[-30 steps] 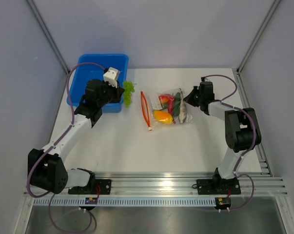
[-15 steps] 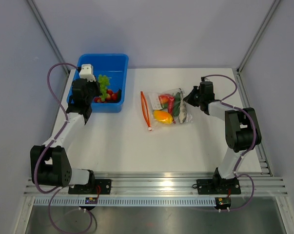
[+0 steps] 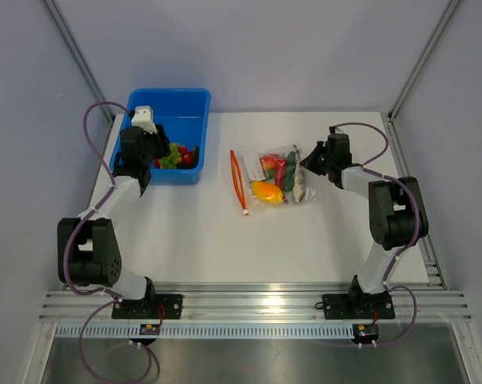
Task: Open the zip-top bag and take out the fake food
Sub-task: Place the fake fruit in the bin.
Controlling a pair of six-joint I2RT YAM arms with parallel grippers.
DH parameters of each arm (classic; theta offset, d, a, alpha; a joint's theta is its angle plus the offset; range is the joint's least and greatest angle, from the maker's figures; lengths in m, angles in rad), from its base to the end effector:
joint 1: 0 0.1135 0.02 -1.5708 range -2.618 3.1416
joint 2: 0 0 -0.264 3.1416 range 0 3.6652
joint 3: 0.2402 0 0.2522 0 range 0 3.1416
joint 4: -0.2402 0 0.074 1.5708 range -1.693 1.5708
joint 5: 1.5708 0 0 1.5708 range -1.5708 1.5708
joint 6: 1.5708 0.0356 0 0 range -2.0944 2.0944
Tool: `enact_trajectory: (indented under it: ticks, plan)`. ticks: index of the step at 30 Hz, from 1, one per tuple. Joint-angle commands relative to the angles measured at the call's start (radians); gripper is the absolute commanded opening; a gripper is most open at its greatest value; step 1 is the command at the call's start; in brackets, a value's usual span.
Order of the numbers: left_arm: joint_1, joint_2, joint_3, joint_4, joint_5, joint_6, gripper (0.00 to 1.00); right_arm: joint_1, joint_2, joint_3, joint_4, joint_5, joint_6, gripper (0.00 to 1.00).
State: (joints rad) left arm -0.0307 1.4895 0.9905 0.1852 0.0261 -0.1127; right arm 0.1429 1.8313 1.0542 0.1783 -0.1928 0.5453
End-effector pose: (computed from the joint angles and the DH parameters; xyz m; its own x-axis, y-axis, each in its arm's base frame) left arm 0.3464 -0.0116 0.2783 -0.3128 -0.1029 -0.9442 0.0205 0.9932 -0.1150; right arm 0.3897 0.0630 0.1782 -0.6307 0.4236 -0.6502 0.0359 0.8529 0.5208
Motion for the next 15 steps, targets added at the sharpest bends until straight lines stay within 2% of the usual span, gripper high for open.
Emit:
enact_trajectory:
  ticks: [1,5,11,12,15]
  plan:
    - [0.005,-0.024,0.022,0.091,0.035,0.001,0.52,-0.005,-0.027,0.018,-0.011,-0.005,-0.018,0.0]
    - [0.005,-0.063,-0.019,0.131,0.075,0.004,0.54,-0.006,-0.029,0.013,-0.005,-0.01,-0.024,0.0]
    - [-0.008,-0.193,-0.157,0.282,0.286,0.045,0.52,-0.008,-0.037,0.004,0.0,-0.014,-0.03,0.0]
    - [-0.021,-0.208,-0.174,0.316,0.364,0.073,0.52,-0.006,-0.035,0.006,0.0,-0.023,-0.031,0.0]
    - [-0.09,-0.267,-0.231,0.342,0.413,0.16,0.51,-0.006,-0.033,0.006,0.001,-0.033,-0.03,0.0]
